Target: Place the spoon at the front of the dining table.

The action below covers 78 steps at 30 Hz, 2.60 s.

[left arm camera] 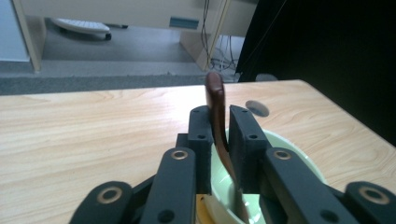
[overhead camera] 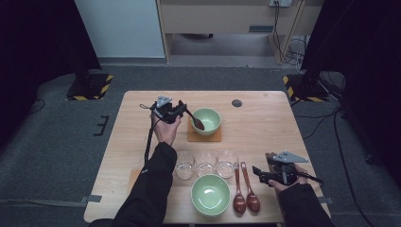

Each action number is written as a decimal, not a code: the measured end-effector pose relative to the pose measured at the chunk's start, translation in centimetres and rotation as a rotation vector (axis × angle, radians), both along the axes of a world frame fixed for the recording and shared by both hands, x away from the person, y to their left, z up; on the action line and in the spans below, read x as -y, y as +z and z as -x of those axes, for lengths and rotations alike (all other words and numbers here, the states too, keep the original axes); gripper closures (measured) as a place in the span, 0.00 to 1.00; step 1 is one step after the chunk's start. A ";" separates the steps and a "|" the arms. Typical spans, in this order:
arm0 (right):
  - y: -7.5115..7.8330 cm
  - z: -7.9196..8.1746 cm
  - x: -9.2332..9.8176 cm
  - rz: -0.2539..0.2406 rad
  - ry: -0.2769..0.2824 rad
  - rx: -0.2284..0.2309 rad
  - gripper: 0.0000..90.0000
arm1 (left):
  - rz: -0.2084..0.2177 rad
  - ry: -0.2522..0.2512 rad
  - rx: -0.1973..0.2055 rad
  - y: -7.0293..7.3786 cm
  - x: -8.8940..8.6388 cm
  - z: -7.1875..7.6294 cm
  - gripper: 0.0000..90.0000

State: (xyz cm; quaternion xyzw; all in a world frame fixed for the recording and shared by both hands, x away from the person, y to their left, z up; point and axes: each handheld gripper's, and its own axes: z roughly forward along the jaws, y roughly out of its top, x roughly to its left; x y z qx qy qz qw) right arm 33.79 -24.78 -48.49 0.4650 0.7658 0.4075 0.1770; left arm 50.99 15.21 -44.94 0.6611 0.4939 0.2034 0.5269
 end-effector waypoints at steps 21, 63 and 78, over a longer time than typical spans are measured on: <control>0.0 0.0 0.0 0.000 0.001 0.000 0.28 | -0.019 -0.014 -0.062 -1.0 0.0 -0.3 0.74; 0.1 -0.2 0.3 0.005 -0.015 0.009 0.31 | -0.032 -0.005 0.091 3.0 -5.8 7.7 0.29; 0.4 -0.4 0.7 0.004 -0.045 0.005 0.35 | -0.063 -0.027 0.123 3.8 -7.8 14.3 0.26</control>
